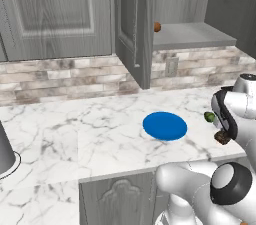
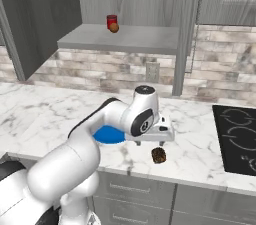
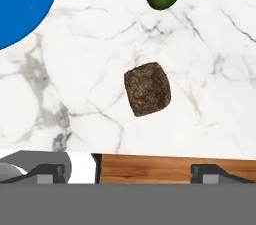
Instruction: Pick the avocado and bread from the counter and place them on the plate. Then pick the jam from the cabinet and place it next to the plate. Lastly close the cabinet door.
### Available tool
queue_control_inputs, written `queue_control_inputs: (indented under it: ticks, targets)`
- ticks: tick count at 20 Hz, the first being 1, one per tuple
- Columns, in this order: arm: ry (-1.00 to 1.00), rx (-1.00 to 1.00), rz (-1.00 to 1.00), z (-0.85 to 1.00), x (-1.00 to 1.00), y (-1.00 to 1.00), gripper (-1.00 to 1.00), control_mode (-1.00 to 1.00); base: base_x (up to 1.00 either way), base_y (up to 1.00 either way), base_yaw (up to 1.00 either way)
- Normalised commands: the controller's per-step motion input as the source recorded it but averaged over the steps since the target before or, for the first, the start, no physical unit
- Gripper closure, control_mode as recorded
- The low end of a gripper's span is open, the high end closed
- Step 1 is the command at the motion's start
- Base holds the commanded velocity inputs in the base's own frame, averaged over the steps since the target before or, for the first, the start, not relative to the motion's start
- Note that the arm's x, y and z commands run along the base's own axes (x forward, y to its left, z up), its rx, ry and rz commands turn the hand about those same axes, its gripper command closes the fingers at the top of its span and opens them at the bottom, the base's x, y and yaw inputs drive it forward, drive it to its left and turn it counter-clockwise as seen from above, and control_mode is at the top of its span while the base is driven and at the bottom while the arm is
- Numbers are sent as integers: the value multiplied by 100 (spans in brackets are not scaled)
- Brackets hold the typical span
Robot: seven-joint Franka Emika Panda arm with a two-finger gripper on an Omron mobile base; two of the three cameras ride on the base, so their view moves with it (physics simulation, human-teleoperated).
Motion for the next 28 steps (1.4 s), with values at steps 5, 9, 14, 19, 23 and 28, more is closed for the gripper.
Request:
queue_control_inputs:
  ticks: [5, 9, 14, 19, 23, 28]
  targets:
    - [0, -3, 0, -34, 16, -3, -100, -100, 0, 0, 0]
    - [0, -2, 0, -33, 27, 0, -100, -100, 0, 0, 0]
    - [0, -1, 0, -34, 31, -13, -100, -100, 0, 0, 0]
    - [0, 0, 0, -29, 27, -21, -100, -100, 0, 0, 0]
    - [0, -1, 1, -22, 15, -21, -100, -100, 0, 0, 0]
    - [1, 0, 1, -9, 4, -6, -100, -100, 0, 0, 0]
